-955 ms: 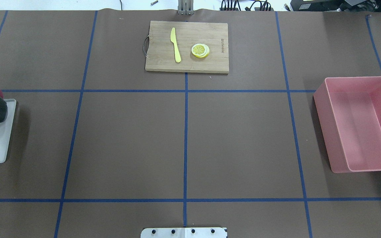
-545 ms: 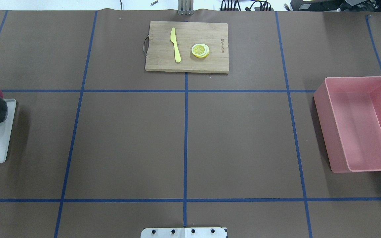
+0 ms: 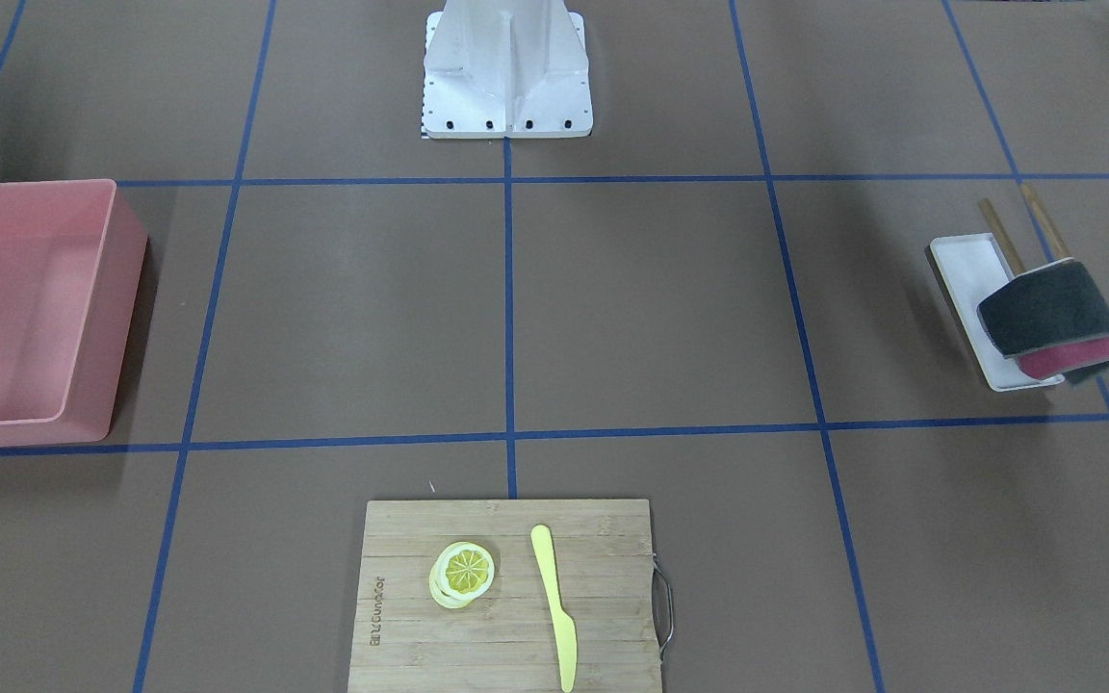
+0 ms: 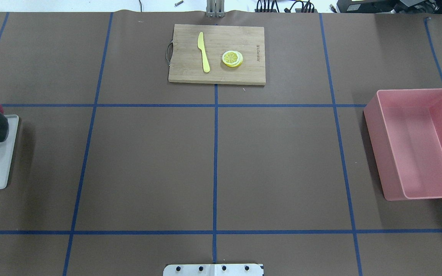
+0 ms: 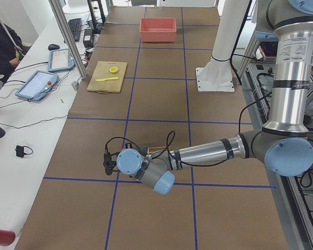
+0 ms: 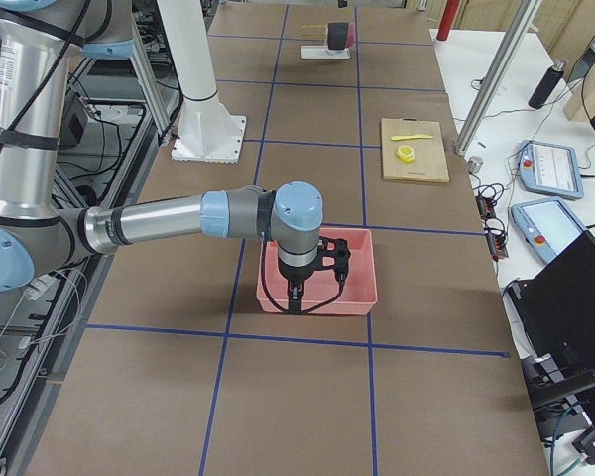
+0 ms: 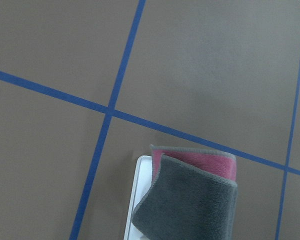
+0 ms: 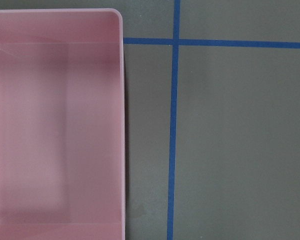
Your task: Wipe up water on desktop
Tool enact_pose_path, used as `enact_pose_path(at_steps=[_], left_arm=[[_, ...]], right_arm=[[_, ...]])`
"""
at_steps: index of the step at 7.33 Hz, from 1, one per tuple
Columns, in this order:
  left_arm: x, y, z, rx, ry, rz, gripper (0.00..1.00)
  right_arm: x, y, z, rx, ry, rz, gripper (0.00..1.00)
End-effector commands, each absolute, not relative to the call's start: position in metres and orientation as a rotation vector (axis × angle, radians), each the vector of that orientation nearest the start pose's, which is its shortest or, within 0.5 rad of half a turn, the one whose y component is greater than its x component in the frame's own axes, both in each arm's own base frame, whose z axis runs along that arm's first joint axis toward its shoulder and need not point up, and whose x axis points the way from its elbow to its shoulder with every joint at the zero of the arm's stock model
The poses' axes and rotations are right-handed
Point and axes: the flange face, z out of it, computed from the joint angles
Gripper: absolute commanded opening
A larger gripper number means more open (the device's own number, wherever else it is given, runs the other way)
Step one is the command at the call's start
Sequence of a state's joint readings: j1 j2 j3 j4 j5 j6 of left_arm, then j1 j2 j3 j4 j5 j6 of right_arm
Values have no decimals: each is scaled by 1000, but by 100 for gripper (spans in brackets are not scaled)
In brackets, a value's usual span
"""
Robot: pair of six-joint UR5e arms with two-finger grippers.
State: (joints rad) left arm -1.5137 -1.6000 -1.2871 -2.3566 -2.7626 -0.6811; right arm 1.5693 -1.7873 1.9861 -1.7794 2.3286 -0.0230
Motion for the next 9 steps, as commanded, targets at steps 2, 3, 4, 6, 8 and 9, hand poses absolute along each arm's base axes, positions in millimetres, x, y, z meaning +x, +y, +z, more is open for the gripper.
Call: enact_pose_path(at_steps=[2,3,4,6,8,9], left_arm=[[16,-519,665,-16,1247,-178,98],[21,-519,668,-26,1246,-173,98],[26,-521,666,-28,1246,-162,98],[41,-523,663,-39,1248,-133,97],[42,-524,660,-38,1252,-128,60],[42,-524,660,-35,1253,-126,41]], right_arm=[[64,-392,574,-4,-758,-17,100],[64,-392,575,-5,-758,-18,100],[64,-392,574,-3,-758,-18,100],[64,-391,576,-8,-761,-17,100],[64,-392,575,-7,-761,-16,100],[64,-392,575,-7,-762,-16,100]])
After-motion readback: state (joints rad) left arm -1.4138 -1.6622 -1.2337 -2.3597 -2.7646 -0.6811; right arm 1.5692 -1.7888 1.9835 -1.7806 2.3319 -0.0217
